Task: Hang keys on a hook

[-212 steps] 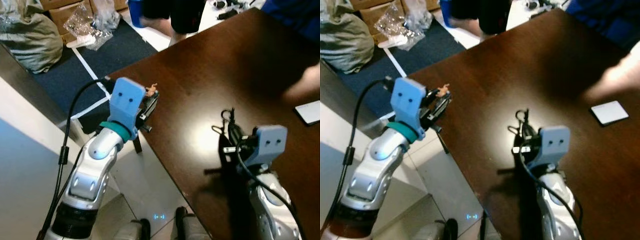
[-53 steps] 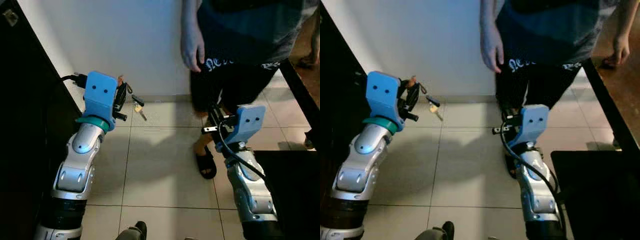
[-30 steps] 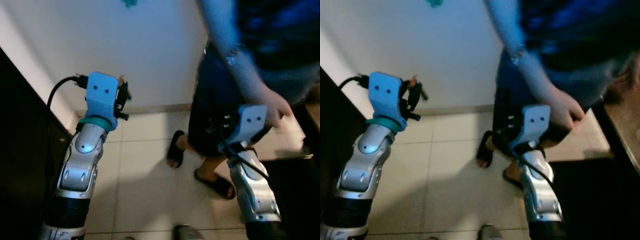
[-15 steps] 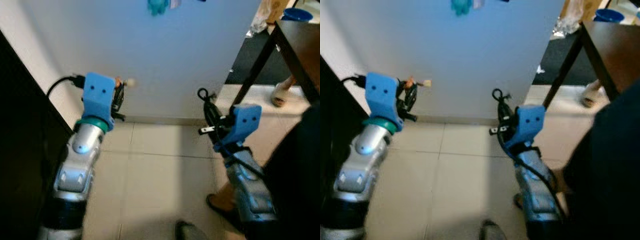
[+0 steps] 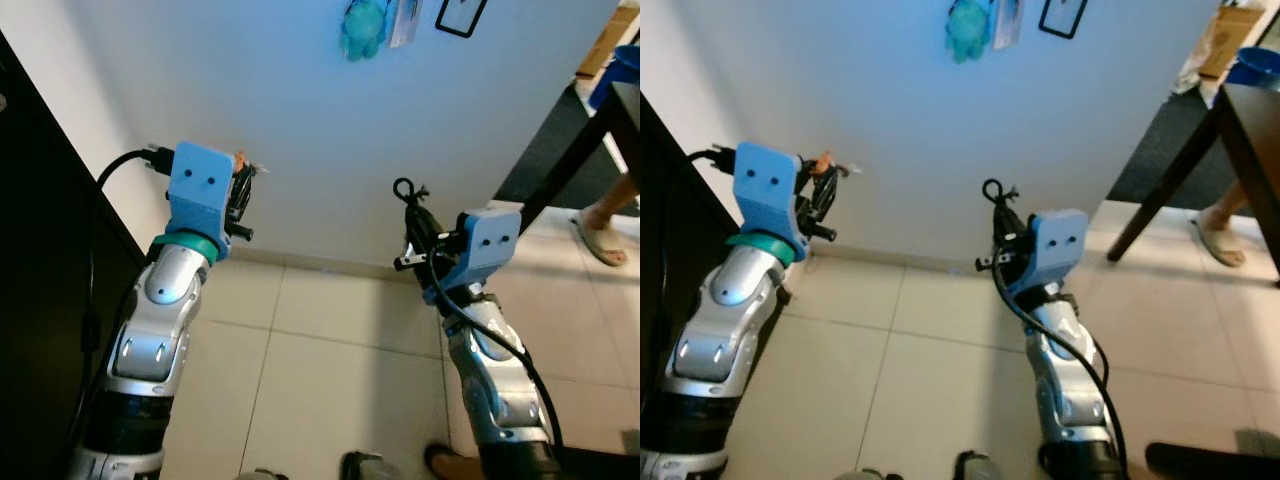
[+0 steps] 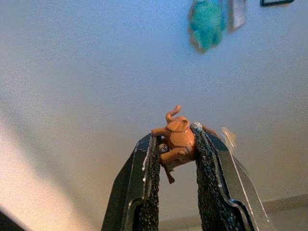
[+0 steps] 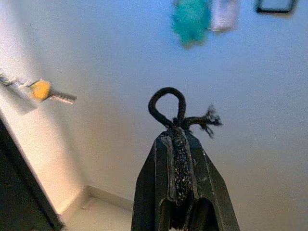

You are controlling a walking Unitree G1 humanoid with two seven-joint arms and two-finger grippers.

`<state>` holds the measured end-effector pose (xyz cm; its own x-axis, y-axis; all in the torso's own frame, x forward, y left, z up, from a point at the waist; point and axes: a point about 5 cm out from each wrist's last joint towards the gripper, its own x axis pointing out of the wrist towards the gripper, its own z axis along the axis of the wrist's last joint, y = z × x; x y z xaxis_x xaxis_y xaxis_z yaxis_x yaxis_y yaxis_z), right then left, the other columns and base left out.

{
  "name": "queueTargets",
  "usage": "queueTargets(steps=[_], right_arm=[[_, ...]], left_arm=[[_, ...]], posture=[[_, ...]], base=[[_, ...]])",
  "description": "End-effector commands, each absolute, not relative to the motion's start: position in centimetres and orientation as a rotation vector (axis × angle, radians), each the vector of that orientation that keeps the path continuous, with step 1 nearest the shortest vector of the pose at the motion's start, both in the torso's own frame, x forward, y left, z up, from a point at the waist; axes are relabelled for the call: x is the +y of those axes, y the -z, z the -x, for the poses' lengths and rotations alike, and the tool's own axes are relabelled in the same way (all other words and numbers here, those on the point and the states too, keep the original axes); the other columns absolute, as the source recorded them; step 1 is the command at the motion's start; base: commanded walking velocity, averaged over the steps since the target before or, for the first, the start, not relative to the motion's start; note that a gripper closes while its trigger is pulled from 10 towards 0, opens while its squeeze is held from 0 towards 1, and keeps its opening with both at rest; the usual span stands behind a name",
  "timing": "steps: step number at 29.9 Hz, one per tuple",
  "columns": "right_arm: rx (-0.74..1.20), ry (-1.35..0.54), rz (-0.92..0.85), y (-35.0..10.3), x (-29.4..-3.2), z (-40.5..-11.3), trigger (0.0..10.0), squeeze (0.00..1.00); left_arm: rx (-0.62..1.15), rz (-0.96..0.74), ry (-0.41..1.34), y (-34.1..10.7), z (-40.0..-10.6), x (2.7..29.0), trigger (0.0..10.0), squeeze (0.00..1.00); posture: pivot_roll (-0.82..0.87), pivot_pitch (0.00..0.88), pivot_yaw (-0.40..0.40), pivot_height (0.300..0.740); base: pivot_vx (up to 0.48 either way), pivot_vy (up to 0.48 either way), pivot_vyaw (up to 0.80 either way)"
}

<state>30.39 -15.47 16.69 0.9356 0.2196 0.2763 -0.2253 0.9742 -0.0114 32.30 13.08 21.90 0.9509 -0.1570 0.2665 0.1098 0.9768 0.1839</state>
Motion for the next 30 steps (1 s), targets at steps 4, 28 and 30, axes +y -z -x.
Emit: queueTargets(steps=[4,28,30], right_arm=[[-0.284,-0.216,-0.013,-16.7,-15.5,-30.3,10.0,0.00],[-0.288,-0.132,-0.020,-16.8,-17.2,-30.3,10.0,0.00],[-0.284,-0.129,-0.023,-16.7,-17.2,-30.3,10.0,0.00]], left_arm=[[-0.278,-0.176,0.138,-21.7,-32.3,13.4,10.0,0.00],[-0.355,-0.146,0.263,-23.3,-31.8,10.5,10.0,0.00],[-0.353,-0.145,0.268,-23.2,-31.8,10.4,10.0,0.00]], posture=[[0.00,0.050,0.126,0.740],[-0.01,0.059,0.129,0.740],[-0.01,0.061,0.130,0.740]], base=[[0.356,0.000,0.00],[0.351,0.000,-0.06],[0.341,0.000,-0.75]])
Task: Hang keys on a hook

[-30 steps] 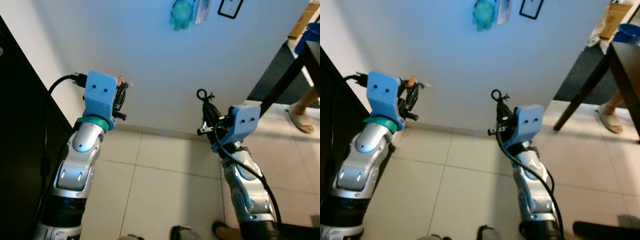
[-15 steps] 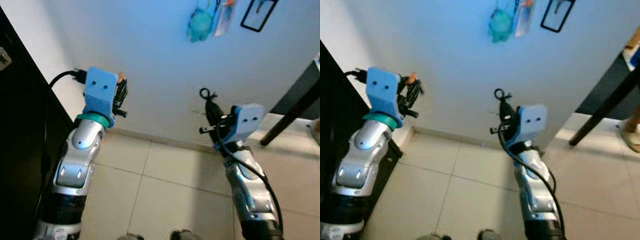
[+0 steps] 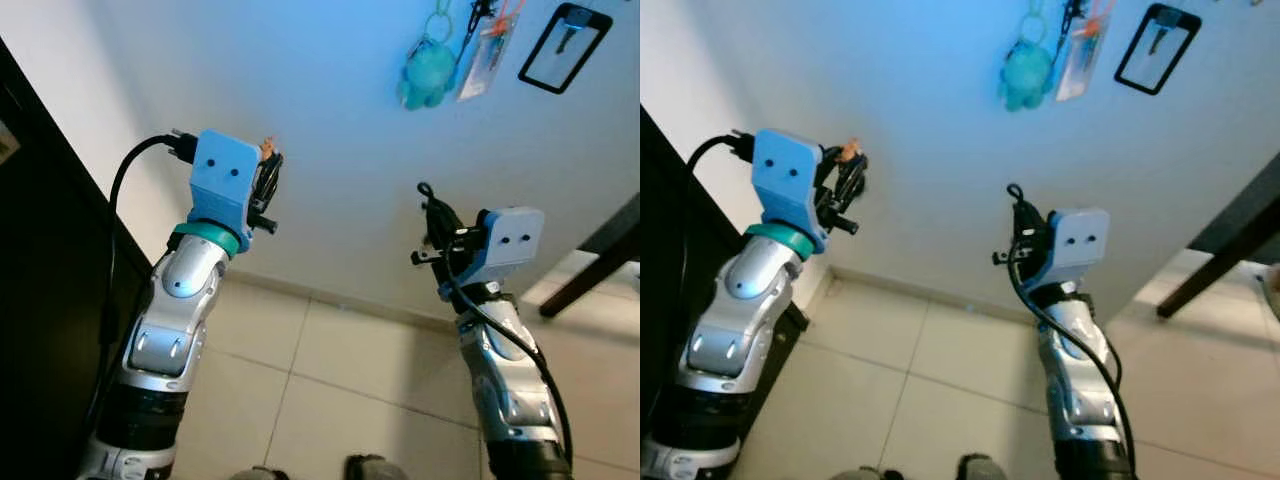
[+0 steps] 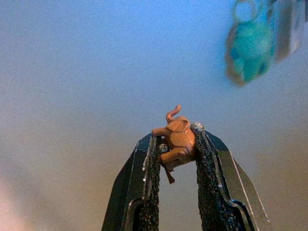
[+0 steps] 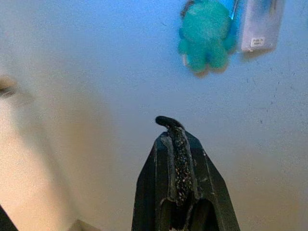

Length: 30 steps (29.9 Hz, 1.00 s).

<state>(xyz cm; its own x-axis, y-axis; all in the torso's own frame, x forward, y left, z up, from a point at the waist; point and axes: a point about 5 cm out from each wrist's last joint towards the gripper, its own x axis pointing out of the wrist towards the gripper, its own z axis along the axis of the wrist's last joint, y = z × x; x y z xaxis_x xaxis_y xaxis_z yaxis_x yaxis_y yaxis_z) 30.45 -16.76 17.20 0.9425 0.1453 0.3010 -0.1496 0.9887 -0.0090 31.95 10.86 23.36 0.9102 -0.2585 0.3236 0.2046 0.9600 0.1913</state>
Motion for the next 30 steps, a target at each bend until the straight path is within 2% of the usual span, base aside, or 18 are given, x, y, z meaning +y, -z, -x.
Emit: queueTargets(steps=[1,8,23,30], right_arm=[[-0.284,-0.129,-0.023,-16.7,-17.2,-30.3,10.0,0.00],[-0.286,-0.126,-0.011,-16.9,-17.4,-30.6,10.0,0.00],[-0.298,-0.088,0.025,-17.3,-18.2,-31.1,10.0,0.00],[-0.288,-0.099,0.029,-16.9,-17.9,-30.7,10.0,0.00]], left_arm=[[-0.353,-0.145,0.268,-23.2,-31.8,10.4,10.0,0.00],[-0.344,-0.147,0.281,-23.2,-32.1,10.1,10.0,0.00],[-0.360,-0.158,0.333,-23.9,-32.4,9.1,10.0,0.00],[-0.412,-0.110,0.345,-24.6,-31.8,9.2,10.0,0.00]], posture=[[-0.01,0.061,0.130,0.740],[-0.01,0.074,0.124,0.740],[-0.01,0.078,0.134,0.740],[-0.01,0.085,0.133,0.740]], base=[[0.341,0.000,-0.75],[0.340,0.000,-0.73],[0.282,0.000,0.00],[0.000,0.000,0.00]])
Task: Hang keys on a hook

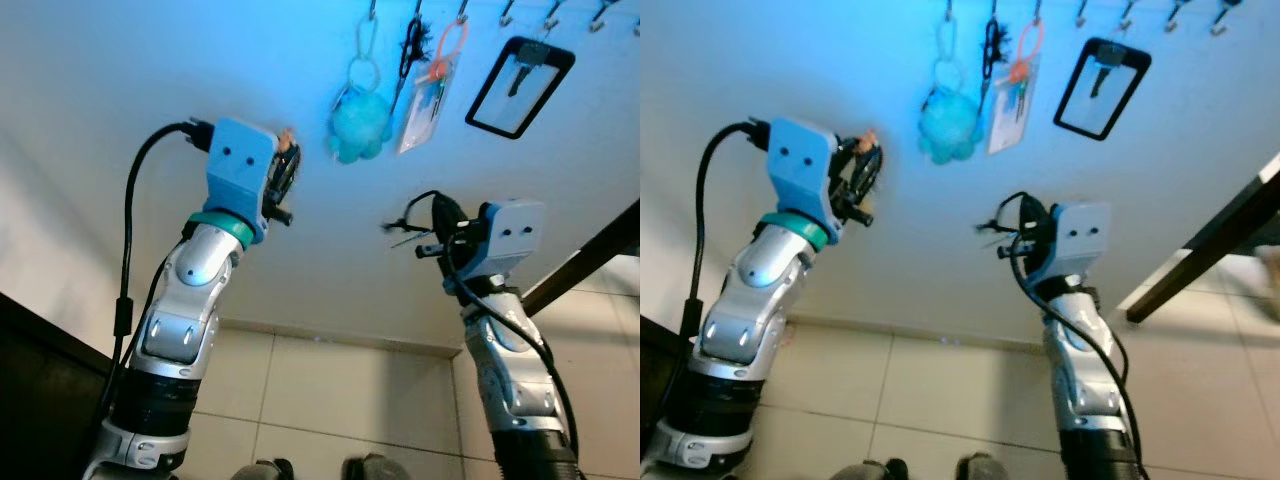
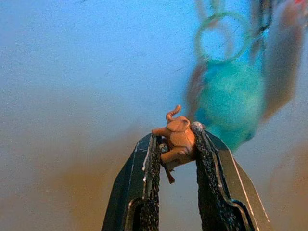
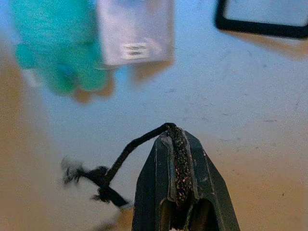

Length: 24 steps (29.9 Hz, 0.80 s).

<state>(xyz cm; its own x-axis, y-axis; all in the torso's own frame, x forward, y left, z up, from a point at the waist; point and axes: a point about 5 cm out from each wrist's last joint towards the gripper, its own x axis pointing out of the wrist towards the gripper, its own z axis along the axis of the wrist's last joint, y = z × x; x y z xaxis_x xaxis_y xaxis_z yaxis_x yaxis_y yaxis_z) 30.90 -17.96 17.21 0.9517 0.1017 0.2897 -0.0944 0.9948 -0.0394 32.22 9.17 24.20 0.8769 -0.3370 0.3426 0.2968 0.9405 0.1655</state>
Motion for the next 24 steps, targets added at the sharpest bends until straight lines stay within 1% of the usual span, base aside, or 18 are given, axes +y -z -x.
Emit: queueTargets(steps=[1,3,4,6,13,15,16,18,20,24], right_arm=[[-0.283,-0.101,0.031,-16.7,-17.9,-30.6,10.0,0.00],[-0.268,-0.111,0.045,-16.2,-17.9,-30.4,10.0,0.00],[-0.268,-0.111,0.045,-16.2,-17.9,-30.4,10.0,0.00],[-0.261,-0.113,0.060,-15.7,-18.1,-30.0,10.0,0.00],[-0.304,-0.091,0.111,-16.0,-18.8,-29.4,10.0,0.00],[-0.383,-0.065,0.157,-17.8,-19.1,-29.2,10.0,0.00],[-0.383,-0.065,0.157,-17.8,-19.1,-29.2,10.0,0.00],[-0.475,-0.041,0.186,-20.3,-19.4,-28.9,10.0,0.00],[-0.502,-0.036,0.196,-21.1,-19.5,-28.6,10.0,0.00],[-0.513,-0.051,0.221,-21.2,-19.2,-28.0,10.0,0.00]], left_arm=[[-0.437,-0.108,0.362,-24.7,-31.4,9.3,10.0,0.00],[-0.460,-0.074,0.435,-24.9,-30.4,9.2,10.0,0.00],[-0.460,-0.074,0.435,-24.9,-30.4,9.2,10.0,0.00],[-0.464,-0.061,0.491,-24.8,-29.8,8.8,10.0,0.00],[-0.458,-0.064,0.497,-24.3,-29.8,8.0,10.0,0.00],[-0.447,-0.039,0.507,-24.0,-30.0,6.9,10.0,0.00],[-0.447,-0.039,0.507,-24.0,-30.0,6.9,10.0,0.00],[-0.432,-0.025,0.531,-23.5,-30.1,5.7,10.0,0.00],[-0.414,-0.032,0.535,-23.0,-30.1,5.4,10.0,0.00],[-0.371,-0.058,0.535,-21.7,-30.1,5.5,10.0,0.00]], posture=[[-0.01,0.084,0.132,0.740],[-0.02,0.078,0.123,0.740],[-0.02,0.078,0.123,0.740],[-0.01,0.078,0.116,0.740],[-0.02,0.071,0.106,0.740],[-0.04,0.067,0.098,0.740],[-0.04,0.067,0.098,0.740],[-0.07,0.067,0.085,0.740],[-0.07,0.067,0.085,0.740],[-0.09,0.066,0.080,0.740]], base=[[0.000,0.000,0.00],[0.000,0.000,0.00],[0.000,0.000,0.00],[0.000,0.000,0.00],[0.000,0.000,0.00],[0.000,0.000,0.00],[0.000,0.000,0.00],[0.000,0.000,0.00],[0.000,0.000,0.00],[0.000,0.000,0.00]])
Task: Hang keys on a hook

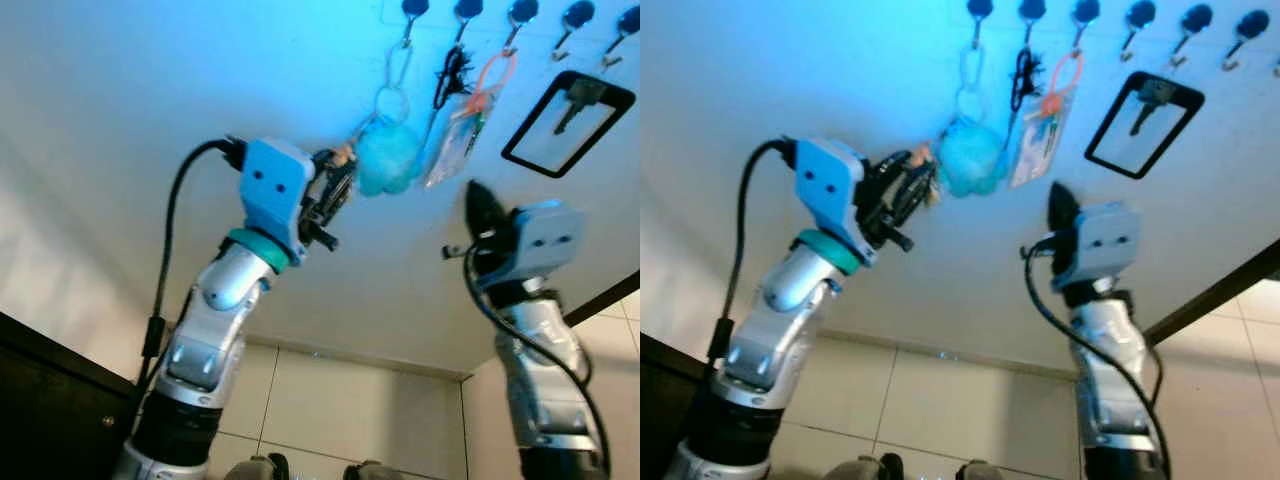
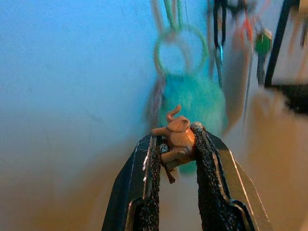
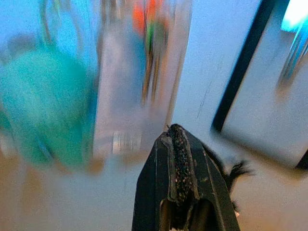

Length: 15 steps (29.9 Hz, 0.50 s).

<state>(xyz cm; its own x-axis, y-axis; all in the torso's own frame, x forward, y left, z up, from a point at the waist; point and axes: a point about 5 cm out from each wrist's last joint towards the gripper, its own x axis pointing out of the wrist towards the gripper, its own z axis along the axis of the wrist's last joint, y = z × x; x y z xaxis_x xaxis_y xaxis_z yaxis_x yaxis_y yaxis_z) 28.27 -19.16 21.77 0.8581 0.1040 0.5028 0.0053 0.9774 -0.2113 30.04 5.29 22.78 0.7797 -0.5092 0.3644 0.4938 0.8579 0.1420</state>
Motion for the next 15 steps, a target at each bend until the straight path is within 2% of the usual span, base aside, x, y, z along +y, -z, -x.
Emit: queueTargets(steps=[1,4,6,7,8,9,15], right_arm=[[-0.481,-0.069,0.220,-20.2,-18.9,-27.6,10.0,0.00],[-0.430,-0.097,0.221,-18.6,-18.4,-27.2,10.0,0.00],[-0.264,-0.133,0.204,-13.8,-17.5,-26.5,10.0,0.00],[-0.264,-0.133,0.204,-13.8,-17.5,-26.5,10.0,0.00],[-0.133,-0.141,0.197,-10.2,-17.2,-25.8,10.0,0.00],[-0.088,-0.139,0.183,-9.0,-17.2,-25.6,10.0,0.00],[0.048,-0.138,0.151,-5.9,-17.3,-25.5,10.0,0.00]], left_arm=[[-0.340,-0.079,0.533,-20.7,-30.0,5.9,10.0,0.00],[-0.279,-0.111,0.537,-19.2,-29.8,6.2,10.0,0.00],[-0.065,-0.215,0.519,-14.4,-29.6,7.3,10.0,0.00],[-0.065,-0.215,0.519,-14.4,-29.6,7.3,10.0,0.00],[0.088,-0.245,0.452,-10.3,-29.1,8.6,10.0,0.00],[0.135,-0.246,0.415,-8.9,-28.9,9.2,10.0,0.00],[0.270,-0.229,0.285,-4.7,-27.6,10.6,10.0,0.00]], posture=[[-0.10,0.066,0.074,0.740],[-0.10,0.066,0.074,0.740],[-0.10,0.064,0.073,0.740],[-0.10,0.064,0.073,0.740],[-0.08,0.061,0.075,0.740],[-0.08,0.061,0.075,0.740],[-0.06,0.070,0.052,0.740]], base=[[0.000,0.000,0.00],[0.000,0.000,0.00],[0.000,0.000,0.00],[0.000,0.000,0.00],[0.000,0.000,0.00],[0.000,0.000,0.00],[0.000,0.000,0.00]])
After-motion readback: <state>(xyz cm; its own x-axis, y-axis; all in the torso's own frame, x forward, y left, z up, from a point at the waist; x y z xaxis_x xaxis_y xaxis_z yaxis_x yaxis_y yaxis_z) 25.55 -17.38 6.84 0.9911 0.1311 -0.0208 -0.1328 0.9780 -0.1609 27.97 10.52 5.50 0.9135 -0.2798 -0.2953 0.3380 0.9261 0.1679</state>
